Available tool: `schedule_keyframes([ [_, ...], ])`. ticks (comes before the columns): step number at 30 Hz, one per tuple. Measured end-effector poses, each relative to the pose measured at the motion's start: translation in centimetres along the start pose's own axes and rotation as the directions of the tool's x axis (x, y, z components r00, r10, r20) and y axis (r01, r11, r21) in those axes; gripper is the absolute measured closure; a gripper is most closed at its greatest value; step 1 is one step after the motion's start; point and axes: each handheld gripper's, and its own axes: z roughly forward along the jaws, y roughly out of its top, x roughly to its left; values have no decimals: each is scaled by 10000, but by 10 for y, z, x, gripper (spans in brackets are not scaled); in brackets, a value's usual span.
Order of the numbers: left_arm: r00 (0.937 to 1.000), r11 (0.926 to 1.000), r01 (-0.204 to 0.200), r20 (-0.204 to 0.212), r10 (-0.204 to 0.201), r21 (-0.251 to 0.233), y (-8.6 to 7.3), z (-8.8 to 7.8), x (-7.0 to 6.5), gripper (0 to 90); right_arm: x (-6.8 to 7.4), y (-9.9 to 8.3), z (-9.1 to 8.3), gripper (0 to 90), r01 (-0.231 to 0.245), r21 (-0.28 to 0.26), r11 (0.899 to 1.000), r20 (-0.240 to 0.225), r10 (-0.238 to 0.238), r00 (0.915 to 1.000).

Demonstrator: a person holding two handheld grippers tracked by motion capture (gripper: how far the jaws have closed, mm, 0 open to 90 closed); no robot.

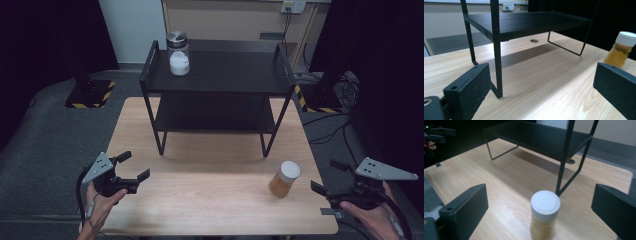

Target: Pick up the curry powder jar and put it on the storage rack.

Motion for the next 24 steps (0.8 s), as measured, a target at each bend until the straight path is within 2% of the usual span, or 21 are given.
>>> schedule_keyframes([
  [2,9999,9998,96,35,-96,-150,-1,-1,0,5,-1,8,-2,14,58,264,9996,-25,-58,10000],
  [7,9999,9999,141,16,-141,-91,-2,-1,1,4,-5,19,-6,16,127,494,9987,-148,-120,9998],
  [10,9999,9998,128,32,-128,-137,-2,-2,2,4,-9,22,-3,16,54,628,9980,-240,-39,9997],
  [15,10000,10000,73,68,-73,-64,-1,-2,2,5,-15,21,11,16,-176,944,9954,-267,202,9994],
  [17,10000,9999,91,33,-90,-76,-2,-2,2,5,-14,20,18,20,-127,1062,9943,-202,150,9997],
  [21,9998,9998,179,44,-179,-30,-2,-2,3,4,-17,15,35,23,-136,1381,9903,-335,184,9993],
  [24,10000,10000,68,26,-68,-47,-1,-3,2,6,-19,9,50,26,-192,1659,9860,-320,248,9992],
])
